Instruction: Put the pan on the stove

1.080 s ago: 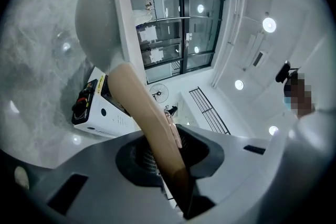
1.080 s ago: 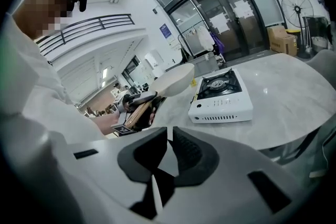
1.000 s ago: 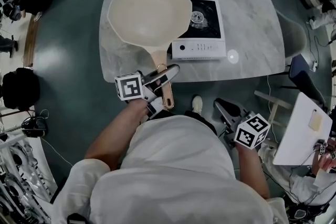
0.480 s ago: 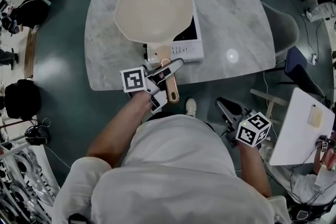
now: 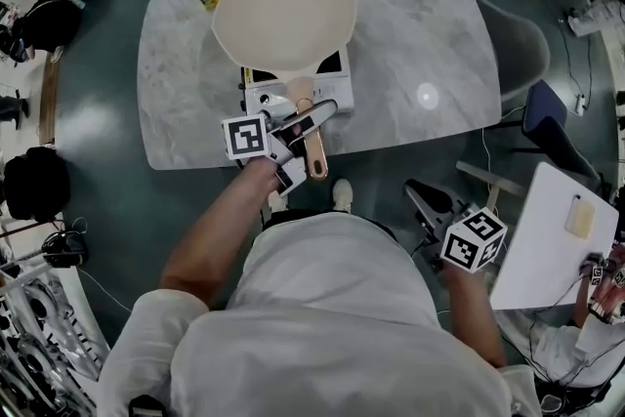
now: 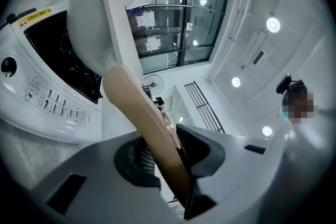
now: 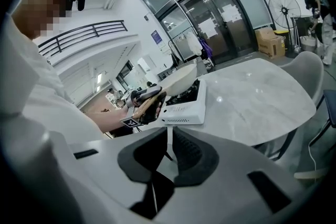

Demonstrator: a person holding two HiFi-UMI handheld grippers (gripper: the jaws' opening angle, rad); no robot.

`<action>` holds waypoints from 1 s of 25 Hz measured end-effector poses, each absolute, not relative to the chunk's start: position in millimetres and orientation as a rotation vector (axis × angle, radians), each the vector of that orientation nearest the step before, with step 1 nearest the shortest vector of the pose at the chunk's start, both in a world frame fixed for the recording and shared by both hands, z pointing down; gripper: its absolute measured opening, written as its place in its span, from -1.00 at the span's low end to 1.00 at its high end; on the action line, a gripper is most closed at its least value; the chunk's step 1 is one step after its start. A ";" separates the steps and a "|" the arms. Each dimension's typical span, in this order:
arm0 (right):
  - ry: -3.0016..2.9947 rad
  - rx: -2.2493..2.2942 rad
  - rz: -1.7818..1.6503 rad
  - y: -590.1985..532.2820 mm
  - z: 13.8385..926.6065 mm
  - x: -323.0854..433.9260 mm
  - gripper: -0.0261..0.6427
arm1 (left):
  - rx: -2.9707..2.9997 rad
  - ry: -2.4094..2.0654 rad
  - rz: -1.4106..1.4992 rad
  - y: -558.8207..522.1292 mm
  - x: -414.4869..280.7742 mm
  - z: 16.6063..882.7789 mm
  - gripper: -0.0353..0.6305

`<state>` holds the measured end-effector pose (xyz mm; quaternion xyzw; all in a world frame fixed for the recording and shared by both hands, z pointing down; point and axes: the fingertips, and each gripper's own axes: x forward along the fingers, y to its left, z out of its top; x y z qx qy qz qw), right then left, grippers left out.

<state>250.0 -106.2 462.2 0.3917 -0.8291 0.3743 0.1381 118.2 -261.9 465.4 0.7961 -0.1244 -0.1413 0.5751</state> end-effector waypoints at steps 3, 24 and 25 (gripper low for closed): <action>-2.393 1.123 1.086 -110.7 463.4 256.3 -0.81 | 1.856 -0.284 -0.325 -262.6 122.8 471.0 -0.57; -2.386 1.043 1.124 -117.4 474.3 259.4 -0.81 | 1.896 -0.318 -0.277 -266.0 128.6 492.3 -0.53; -2.387 1.043 1.124 -118.3 474.0 259.1 -0.81 | 1.905 -0.326 -0.273 -266.7 128.5 492.4 -0.51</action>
